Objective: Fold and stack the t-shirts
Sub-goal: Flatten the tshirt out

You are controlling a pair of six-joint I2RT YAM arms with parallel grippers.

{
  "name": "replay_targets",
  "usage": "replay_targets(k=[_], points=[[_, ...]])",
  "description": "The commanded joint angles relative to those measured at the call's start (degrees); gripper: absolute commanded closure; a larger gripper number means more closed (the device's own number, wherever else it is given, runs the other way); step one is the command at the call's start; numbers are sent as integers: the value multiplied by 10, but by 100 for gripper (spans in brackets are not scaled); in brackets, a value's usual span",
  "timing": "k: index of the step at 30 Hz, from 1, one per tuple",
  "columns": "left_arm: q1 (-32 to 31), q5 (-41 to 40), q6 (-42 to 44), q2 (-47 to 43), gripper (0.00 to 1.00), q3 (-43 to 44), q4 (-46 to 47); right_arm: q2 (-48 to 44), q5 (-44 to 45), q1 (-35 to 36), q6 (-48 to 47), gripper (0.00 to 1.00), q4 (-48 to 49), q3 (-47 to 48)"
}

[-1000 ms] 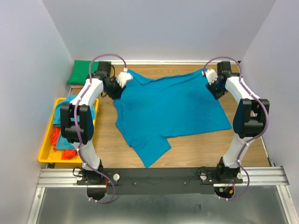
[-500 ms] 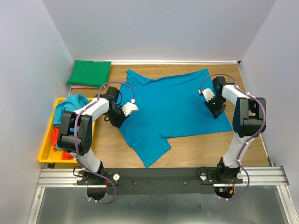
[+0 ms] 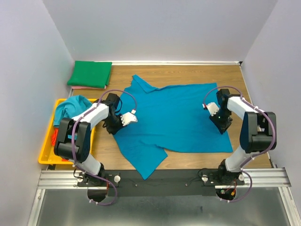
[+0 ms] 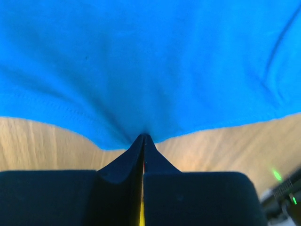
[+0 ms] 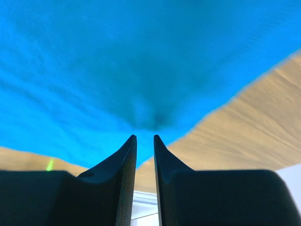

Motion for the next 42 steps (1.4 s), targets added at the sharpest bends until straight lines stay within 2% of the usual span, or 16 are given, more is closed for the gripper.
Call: replay_targets(k=[1,5,8,13,18,25,29,31,32,33,34,35,38,39,42], points=[[1,12,39,-18,91,70,-79,-28,-36,0,20,72,-41,58],[2,63,-26,53,88,216,-50,41,-61,0,29,73,-34,112],[2,77,-75,102,88,250,2,82,-57,0,33,74,-9,129],[5,62,-112,151,88,233,63,119,-42,0,30,74,23,146],[8,56,-122,147,88,178,85,128,-25,0,24,74,34,126],[14,46,-103,109,91,104,63,67,-35,0,19,74,28,49],[21,70,-89,92,91,131,33,43,-76,-1,33,73,-1,79],[26,87,-93,105,85,203,14,47,-103,-4,43,70,-8,138],[28,105,-108,114,82,266,9,53,-111,-7,48,69,-10,162],[34,117,-120,134,75,301,10,68,-123,-12,52,68,-11,216],[37,117,-132,146,73,334,14,68,-125,-15,53,67,-12,217],[41,126,-159,161,68,401,18,93,-126,-17,53,66,-11,267],[52,132,-202,229,65,491,41,155,-118,-33,47,66,-8,381],[54,133,-229,249,62,553,46,176,-110,-36,44,66,-8,406],[60,133,-265,328,60,659,58,244,-96,-48,29,65,1,498]])
